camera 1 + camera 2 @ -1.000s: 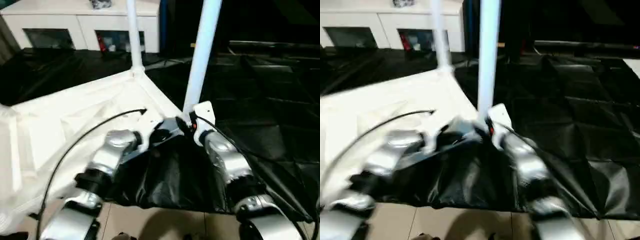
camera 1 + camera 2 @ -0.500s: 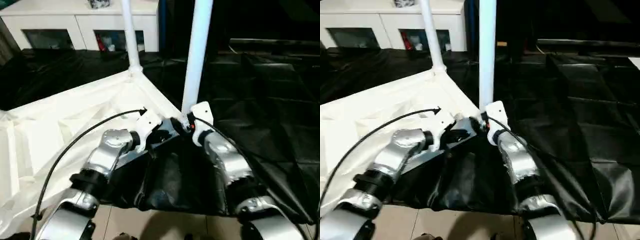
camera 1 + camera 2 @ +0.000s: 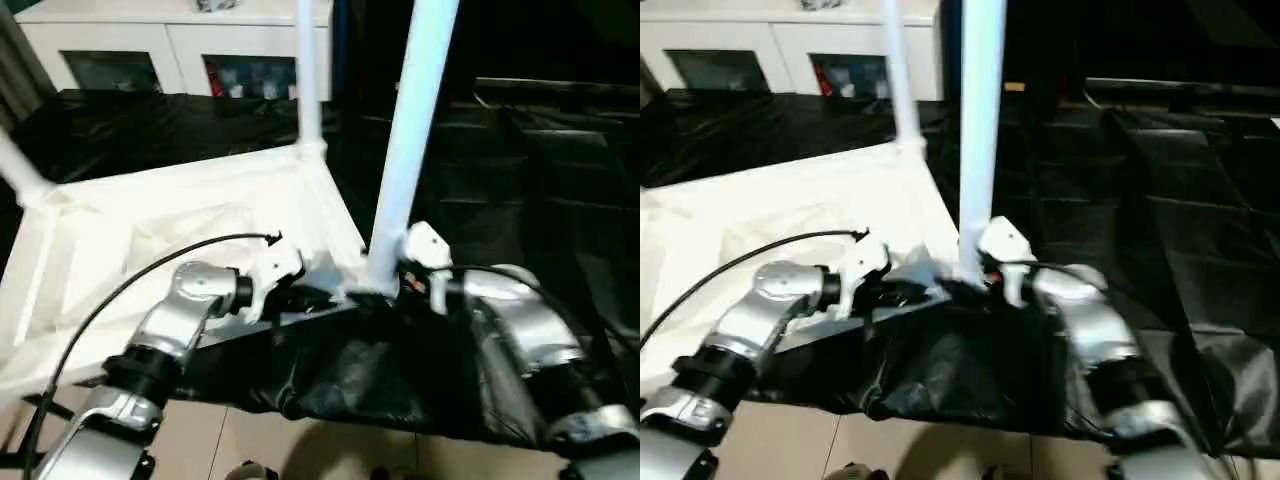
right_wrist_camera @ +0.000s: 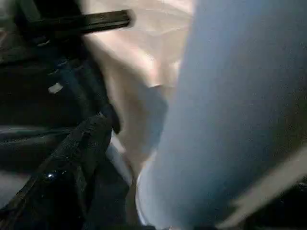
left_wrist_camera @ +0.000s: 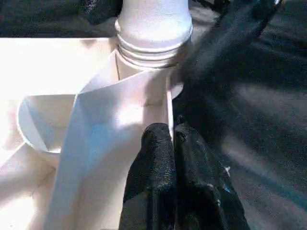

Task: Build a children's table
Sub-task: Rotate leg to tighten

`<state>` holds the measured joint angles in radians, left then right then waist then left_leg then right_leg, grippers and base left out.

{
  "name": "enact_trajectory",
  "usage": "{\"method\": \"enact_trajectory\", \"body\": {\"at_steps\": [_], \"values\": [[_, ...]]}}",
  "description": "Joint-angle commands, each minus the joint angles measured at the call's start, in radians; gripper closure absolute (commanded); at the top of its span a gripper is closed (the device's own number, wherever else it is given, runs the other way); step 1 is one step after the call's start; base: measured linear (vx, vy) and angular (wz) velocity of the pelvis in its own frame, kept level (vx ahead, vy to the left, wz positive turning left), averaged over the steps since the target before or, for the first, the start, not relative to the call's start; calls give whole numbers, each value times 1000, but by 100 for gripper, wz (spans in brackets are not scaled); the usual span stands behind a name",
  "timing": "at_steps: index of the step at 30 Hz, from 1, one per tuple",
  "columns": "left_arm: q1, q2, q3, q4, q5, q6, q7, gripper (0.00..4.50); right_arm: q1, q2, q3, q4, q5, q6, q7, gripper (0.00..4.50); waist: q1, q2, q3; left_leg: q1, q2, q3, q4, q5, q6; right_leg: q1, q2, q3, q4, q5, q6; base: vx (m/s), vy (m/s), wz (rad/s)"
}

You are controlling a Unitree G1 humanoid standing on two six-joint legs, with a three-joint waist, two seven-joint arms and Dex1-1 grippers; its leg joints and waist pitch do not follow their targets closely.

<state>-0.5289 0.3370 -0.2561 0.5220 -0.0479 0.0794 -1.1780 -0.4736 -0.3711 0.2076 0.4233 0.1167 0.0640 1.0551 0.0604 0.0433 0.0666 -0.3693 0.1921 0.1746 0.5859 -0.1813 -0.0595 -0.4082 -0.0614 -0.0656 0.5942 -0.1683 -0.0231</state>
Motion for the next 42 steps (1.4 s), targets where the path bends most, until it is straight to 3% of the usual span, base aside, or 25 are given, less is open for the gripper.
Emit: {"method": "enact_trajectory", "body": {"at_steps": [1, 7, 8, 12, 18, 23, 27, 30, 33, 35, 38, 39, 41, 42], "values": [[-11, 19, -12, -51, -28, -20, -58, 450, 13, -20, 35, -26, 21, 27, 97, 56, 4, -7, -68, 8, 42, -7, -64, -209, 78, 56, -77, 48, -69, -233, -226, 0, 0, 0], [-6, 38, -9, -75, -43, 2, -90, 450, 20, -44, 66, -33, 17, 31, 160, 92, 11, -6, -66, 9, 41, -8, -66, -213, 67, 54, -77, 47, -70, -247, -228, 0, 0, 0], [-5, 39, -9, -77, -45, 3, -94, 450, 20, -46, 67, -34, 19, 34, 166, 115, 12, -6, -66, 9, 41, -8, -66, -213, 66, 54, -77, 47, -70, -250, -227, 0, 0, 0], [3, 45, -10, -81, -42, 5, -98, 450, 14, -47, 70, -24, 5, 31, 169, 125, 24, -7, -69, 10, 41, -8, -64, -194, 64, 54, -78, 48, -67, -229, -227, 0, 0, 0], [5, 43, -10, -75, -40, 4, -95, 450, 14, -49, 74, -18, -11, 21, 163, 178, 24, -6, -69, 10, 40, -7, -63, -194, 62, 55, -76, 47, -66, -222, -227, 0, 0, 0], [2, 38, -11, -60, -41, -1, -96, 450, 21, -43, 78, -26, -12, 24, 157, 191, 23, -6, -70, 10, 39, -7, -62, -193, 61, 56, -76, 46, -67, -221, -225, 0, 0, 0], [-18, -7, 10, -30, -26, 21, 8, 450, 27, 14, 54, -3, -41, 35, 13, 192, 20, -9, -70, 11, 37, -8, -63, -198, 49, 54, -76, 46, -70, -252, -217, 0, 0, 0], [-57, -89, 19, 34, 17, 39, 178, 450, 7, 134, 4, 70, -73, 70, -248, 193, 15, -3, -68, 15, 35, -9, -66, -220, 29, 50, -76, 46, -77, -306, -202, 0, 0, 0], [-93, -178, 27, 83, 39, 72, 323, 450, -23, 241, -32, 130, -91, 99, -460, 193, 2, -7, -69, 18, 33, -15, -71, -265, -8, 53, -78, 44, -82, -363, -178, 0, 0, 0], [-113, -218, 26, 108, 54, 83, 391, 450, -45, 296, -51, 165, -99, 113, -571, 193, -7, -8, -67, 18, 33, -15, -71, -272, -9, 50, -77, 46, -81, -348, -185, 0, 0, 0], [-125, -248, 19, 127, 72, 87, 444, 450, -71, 347, -68, 205, -105, 124, -674, 193, -6, -8, -70, 16, 28, -14, -67, -260, 6, 53, -79, 47, -84, -346, -177, 0, 0, 0], [-131, -274, 8, 138, 92, 84, 483, 450, -100, 402, -88, 245, -110, 120, -764, 193, -8, -1, -72, 14, 29, -14, -68, -247, 7, 51, -80, 48, -83, -331, -178, 0, 0, 0], [-130, -285, 6, 139, 96, 75, 487, 450, -110, 423, -97, 255, -115, 110, -790, 193, -7, -3, -72, 14, 29, -15, -69, -249, 7, 52, -78, 46, -83, -326, -177, 0, 0, 0], [-128, -292, 10, 139, 93, 73, 483, 450, -116, 434, -106, 259, -117, 96, -796, 193, -8, 1, -75, 13, 30, -14, -68, -242, 9, 53, -78, 47, -80, -296, -180, 0, 0, 0]]}}
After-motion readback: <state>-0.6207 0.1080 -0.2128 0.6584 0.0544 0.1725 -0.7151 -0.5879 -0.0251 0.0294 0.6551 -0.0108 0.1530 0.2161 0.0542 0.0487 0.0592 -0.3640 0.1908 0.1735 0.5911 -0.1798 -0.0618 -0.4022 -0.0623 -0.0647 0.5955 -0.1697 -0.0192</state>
